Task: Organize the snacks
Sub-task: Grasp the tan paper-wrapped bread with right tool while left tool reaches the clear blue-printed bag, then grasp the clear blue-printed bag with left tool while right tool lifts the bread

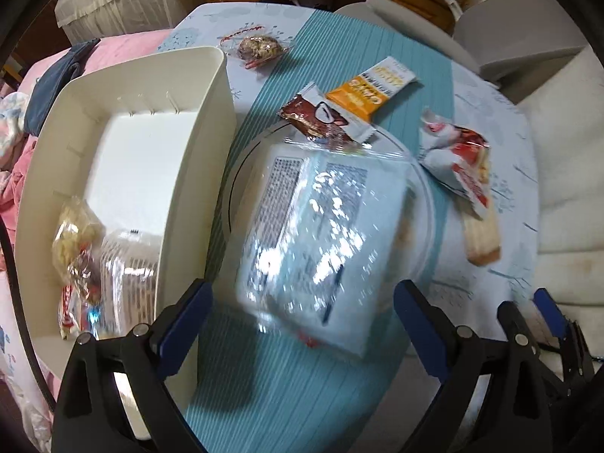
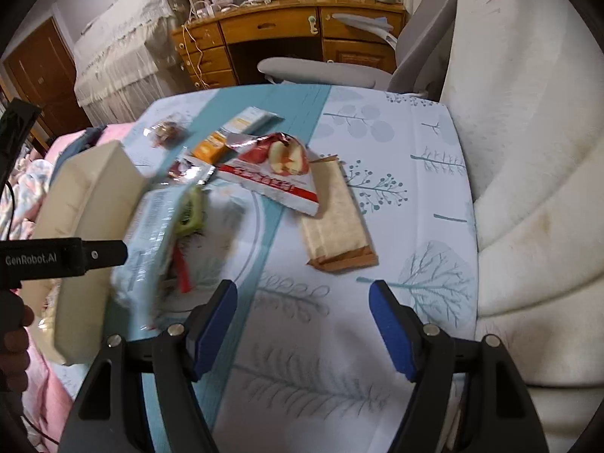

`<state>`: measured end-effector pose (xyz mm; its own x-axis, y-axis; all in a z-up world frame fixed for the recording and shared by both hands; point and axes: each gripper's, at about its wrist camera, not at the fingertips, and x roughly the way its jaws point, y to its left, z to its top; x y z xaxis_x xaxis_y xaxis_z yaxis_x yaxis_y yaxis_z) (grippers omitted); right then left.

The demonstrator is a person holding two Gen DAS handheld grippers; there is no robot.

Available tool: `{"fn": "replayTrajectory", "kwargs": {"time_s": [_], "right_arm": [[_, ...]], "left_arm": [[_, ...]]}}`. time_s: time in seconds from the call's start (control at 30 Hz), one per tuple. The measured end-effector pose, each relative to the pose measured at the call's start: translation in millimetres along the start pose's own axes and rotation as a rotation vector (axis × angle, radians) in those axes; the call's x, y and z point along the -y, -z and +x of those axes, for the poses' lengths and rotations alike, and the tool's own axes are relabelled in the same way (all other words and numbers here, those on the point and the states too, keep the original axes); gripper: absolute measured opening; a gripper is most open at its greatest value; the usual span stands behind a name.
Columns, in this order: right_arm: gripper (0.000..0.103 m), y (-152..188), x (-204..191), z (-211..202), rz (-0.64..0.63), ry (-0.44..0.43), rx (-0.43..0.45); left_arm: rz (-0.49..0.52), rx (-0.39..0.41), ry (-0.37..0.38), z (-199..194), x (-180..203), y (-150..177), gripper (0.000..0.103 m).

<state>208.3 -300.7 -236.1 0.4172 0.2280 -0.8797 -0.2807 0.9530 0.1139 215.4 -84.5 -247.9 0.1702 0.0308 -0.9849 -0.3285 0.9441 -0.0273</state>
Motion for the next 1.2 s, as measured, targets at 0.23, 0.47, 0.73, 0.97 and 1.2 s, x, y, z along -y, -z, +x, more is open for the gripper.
{"fn": "replayTrajectory", "kwargs": {"time_s": [0.23,0.47,0.73,0.97,1.2], "right_arm": [[0.073,-13.0,2.0,45.4,-0.049,0.063,0.051],[0.073,-12.1,2.6,81.9,-0.093,0.108,0.023],[0.073,-10.6,8.1,92.6,-0.089,0.106,0.048],[0.061,-11.8,13.4,91.5,-0.064,0.072,0.064],[0.056,-12.3,14.0,88.9,-0.059,0.064,0.031]], "left_arm": [[0.059,0.027,-0.101,23.8,10.8,-18.6,0.096],[0.103,0.074,-0.176,34.3,18.7,-29.9,0.096],[0.089,0.109,-0.189,43.0,13.5,-36.1,0.096],[0.087,0.112,-0.132,43.0,6.5,-36.6,0.065],[0.054,0.108,-0.115,37.4,-0.4,-33.4,0.013]]}}
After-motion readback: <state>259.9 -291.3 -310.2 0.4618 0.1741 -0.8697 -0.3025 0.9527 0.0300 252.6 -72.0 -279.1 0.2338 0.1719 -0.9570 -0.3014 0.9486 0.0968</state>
